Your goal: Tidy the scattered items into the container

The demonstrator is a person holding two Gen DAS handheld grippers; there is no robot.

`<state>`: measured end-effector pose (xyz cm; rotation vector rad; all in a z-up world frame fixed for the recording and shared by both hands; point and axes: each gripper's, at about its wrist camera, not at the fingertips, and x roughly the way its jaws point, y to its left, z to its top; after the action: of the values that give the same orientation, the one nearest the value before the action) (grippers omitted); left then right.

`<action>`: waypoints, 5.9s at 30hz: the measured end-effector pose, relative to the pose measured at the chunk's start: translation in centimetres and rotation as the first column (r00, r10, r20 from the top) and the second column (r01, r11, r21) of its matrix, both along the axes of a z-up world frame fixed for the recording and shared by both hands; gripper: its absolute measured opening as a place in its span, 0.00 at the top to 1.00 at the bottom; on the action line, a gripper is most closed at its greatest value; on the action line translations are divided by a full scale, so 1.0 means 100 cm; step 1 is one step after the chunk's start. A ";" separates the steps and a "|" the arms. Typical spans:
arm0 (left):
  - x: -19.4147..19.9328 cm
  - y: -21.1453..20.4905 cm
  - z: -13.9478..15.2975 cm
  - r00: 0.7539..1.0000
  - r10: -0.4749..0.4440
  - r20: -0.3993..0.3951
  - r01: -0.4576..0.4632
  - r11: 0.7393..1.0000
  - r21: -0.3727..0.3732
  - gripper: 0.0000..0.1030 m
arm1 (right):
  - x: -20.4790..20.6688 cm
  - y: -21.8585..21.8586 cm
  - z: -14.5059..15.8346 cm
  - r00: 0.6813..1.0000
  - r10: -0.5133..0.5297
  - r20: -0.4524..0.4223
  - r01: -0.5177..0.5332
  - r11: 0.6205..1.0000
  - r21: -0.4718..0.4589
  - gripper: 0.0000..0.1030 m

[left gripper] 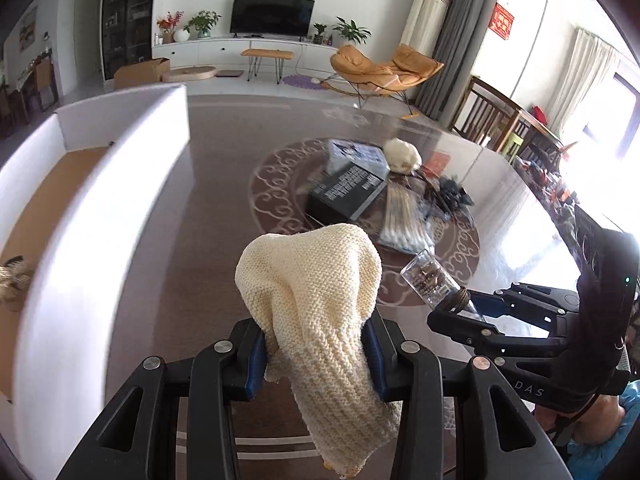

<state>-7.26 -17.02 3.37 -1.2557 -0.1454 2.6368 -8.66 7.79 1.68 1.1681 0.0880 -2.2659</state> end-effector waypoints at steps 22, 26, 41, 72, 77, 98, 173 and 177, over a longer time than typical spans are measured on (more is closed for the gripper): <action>-0.009 -0.319 -0.049 0.804 0.529 0.272 -0.505 0.848 -0.159 0.21 | -0.024 -0.358 0.000 0.882 0.394 0.259 -0.375 0.919 -0.121 0.58; -0.006 -0.311 -0.046 0.811 0.526 0.258 -0.497 0.850 -0.173 0.17 | -0.018 -0.353 0.004 0.892 0.402 0.208 -0.393 0.916 -0.083 0.51; 0.001 -0.121 -0.003 0.972 0.226 0.069 -0.218 0.970 -0.111 0.16 | 0.009 -0.091 0.001 0.988 0.077 -0.131 -0.086 0.994 -0.063 0.51; -0.091 0.167 -0.116 0.999 -0.032 0.044 0.040 0.981 -0.192 0.00 | -0.027 0.193 -0.075 0.887 -0.454 -0.084 0.462 0.878 0.129 0.49; -0.099 0.166 -0.115 0.999 -0.003 0.044 0.011 0.981 -0.191 0.00 | -0.027 0.192 -0.076 0.890 -0.450 -0.078 0.456 0.882 0.119 0.46; -0.100 0.167 -0.115 0.999 -0.001 0.044 0.010 0.981 -0.193 0.00 | -0.028 0.182 -0.077 0.896 -0.433 -0.095 0.443 0.880 0.172 0.41; -0.100 0.168 -0.114 0.999 0.002 0.045 0.006 0.981 -0.192 0.00 | -0.029 0.182 -0.078 0.896 -0.433 -0.096 0.443 0.879 0.174 0.41; -0.101 0.168 -0.114 0.999 0.002 0.045 0.006 0.981 -0.192 0.00 | -0.029 0.182 -0.078 0.896 -0.433 -0.096 0.443 0.879 0.174 0.41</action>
<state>-17.33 -0.24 -8.06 -1.3734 0.1070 2.6744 -11.54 26.02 -6.13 1.3329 0.0683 -2.7395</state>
